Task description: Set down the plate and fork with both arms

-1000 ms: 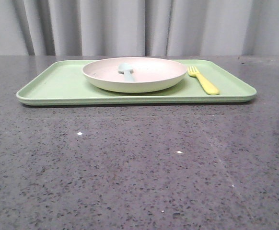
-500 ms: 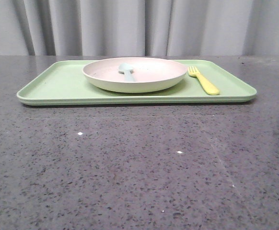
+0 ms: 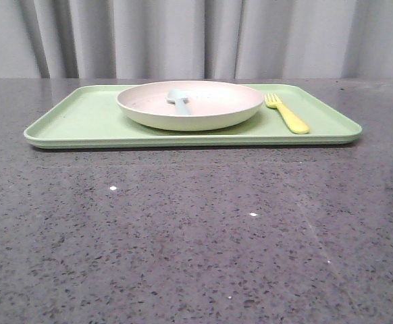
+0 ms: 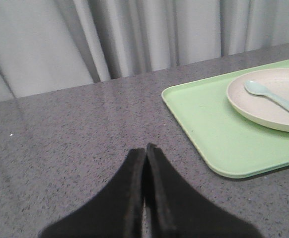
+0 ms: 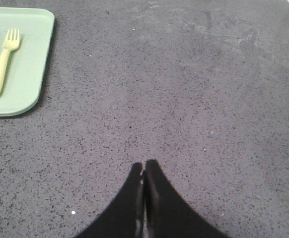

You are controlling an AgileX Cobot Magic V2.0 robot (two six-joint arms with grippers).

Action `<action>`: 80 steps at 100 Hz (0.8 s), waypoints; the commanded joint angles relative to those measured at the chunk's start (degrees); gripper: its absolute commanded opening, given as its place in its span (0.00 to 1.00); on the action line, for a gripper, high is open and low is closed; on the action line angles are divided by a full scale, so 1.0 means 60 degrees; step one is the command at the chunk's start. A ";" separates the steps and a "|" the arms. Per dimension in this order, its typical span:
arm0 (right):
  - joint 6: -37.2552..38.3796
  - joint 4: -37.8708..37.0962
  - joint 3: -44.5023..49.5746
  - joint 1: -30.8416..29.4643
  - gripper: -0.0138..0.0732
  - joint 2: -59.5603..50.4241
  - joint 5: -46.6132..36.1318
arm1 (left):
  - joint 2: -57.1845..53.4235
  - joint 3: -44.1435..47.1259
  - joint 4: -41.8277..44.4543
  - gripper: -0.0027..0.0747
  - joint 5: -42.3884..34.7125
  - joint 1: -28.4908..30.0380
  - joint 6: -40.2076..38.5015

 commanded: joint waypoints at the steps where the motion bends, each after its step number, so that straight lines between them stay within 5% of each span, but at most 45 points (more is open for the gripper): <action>1: -0.0013 -0.0241 -0.0193 -0.0062 0.02 0.0083 -0.0665 | -0.0669 0.0295 -0.0633 0.01 -0.0994 0.0493 0.0190; 41: -0.0013 -0.0241 -0.0193 -0.0062 0.02 0.0083 -0.0665 | -0.3016 0.3061 -0.1447 0.01 -0.2269 0.1259 0.0781; 80: -0.0013 -0.0241 -0.0193 -0.0062 0.02 0.0083 -0.0678 | -0.3199 0.3319 -0.1401 0.01 -0.2654 0.1259 0.0781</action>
